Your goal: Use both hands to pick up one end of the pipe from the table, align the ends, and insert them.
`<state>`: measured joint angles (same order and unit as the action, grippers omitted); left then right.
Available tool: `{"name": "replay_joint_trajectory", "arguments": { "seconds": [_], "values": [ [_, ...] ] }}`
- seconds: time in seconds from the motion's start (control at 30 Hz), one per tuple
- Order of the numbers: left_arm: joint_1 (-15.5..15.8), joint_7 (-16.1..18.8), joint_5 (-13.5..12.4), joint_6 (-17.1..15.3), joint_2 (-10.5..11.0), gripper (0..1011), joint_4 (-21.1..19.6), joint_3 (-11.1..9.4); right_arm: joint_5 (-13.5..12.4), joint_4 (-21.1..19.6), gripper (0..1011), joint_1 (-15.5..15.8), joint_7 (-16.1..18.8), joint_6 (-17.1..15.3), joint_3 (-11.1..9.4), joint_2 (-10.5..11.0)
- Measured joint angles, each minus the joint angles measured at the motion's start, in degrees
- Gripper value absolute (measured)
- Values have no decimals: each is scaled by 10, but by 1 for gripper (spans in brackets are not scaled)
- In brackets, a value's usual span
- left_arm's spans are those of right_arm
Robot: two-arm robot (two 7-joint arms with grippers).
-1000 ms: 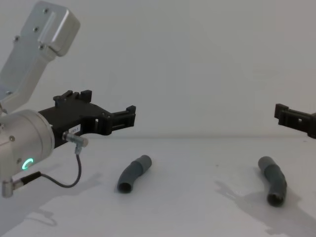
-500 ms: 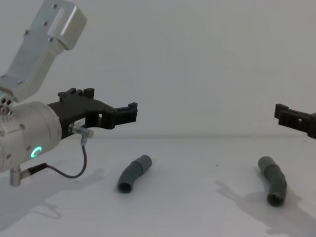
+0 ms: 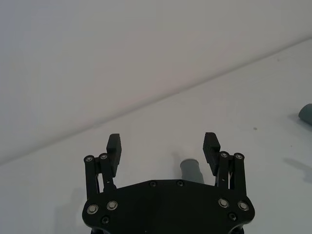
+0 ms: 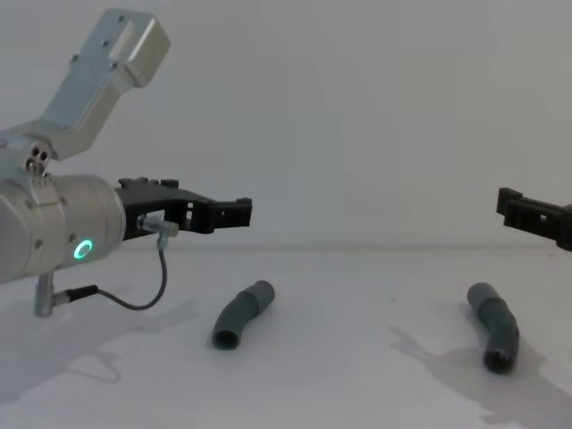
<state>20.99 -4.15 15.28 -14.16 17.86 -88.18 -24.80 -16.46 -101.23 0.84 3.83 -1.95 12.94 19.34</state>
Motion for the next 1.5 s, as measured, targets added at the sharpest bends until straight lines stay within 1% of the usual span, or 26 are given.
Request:
{"name": "replay_joint_trajectory", "arguments": {
  "seconds": [0.03,0.1,0.17,0.23,0.27,0.37,0.53,0.57,0.67,0.87,1.1,1.3,1.5],
  "values": [
    [6,-4,5,-14,-2,1001,5,1,0,0,1002,0,0,0,0,0],
    [12,-9,8,-24,-4,1001,10,2,0,0,1002,0,0,0,0,0],
    [22,-17,14,-44,-7,1001,19,2,0,0,1002,0,0,0,0,0],
    [28,-22,17,-56,-8,1001,24,2,0,0,1002,0,0,0,0,0],
    [35,-29,20,-71,-9,1001,30,1,0,0,1001,0,0,0,0,0],
    [48,-38,24,-92,-11,1001,42,-2,0,0,1002,0,0,0,0,0],
    [79,-60,27,-136,-14,1001,74,-13,0,0,1002,0,0,0,0,0],
    [79,-60,27,-136,-14,1001,74,-13,0,0,1002,0,0,0,0,0],
    [98,-73,25,-156,-15,1001,95,-21,0,0,1002,0,0,0,0,0],
    [122,-90,16,-175,-16,1001,121,-37,0,0,1002,0,0,0,0,0],
    [144,-109,0,-184,-14,1001,134,-58,0,0,1002,0,0,0,0,0],
    [156,-123,-6,-189,-16,1001,141,-69,0,0,1001,0,0,0,0,0],
    [161,-133,-7,-198,-21,1001,149,-75,0,0,1002,0,0,0,0,0]
  ]
}}
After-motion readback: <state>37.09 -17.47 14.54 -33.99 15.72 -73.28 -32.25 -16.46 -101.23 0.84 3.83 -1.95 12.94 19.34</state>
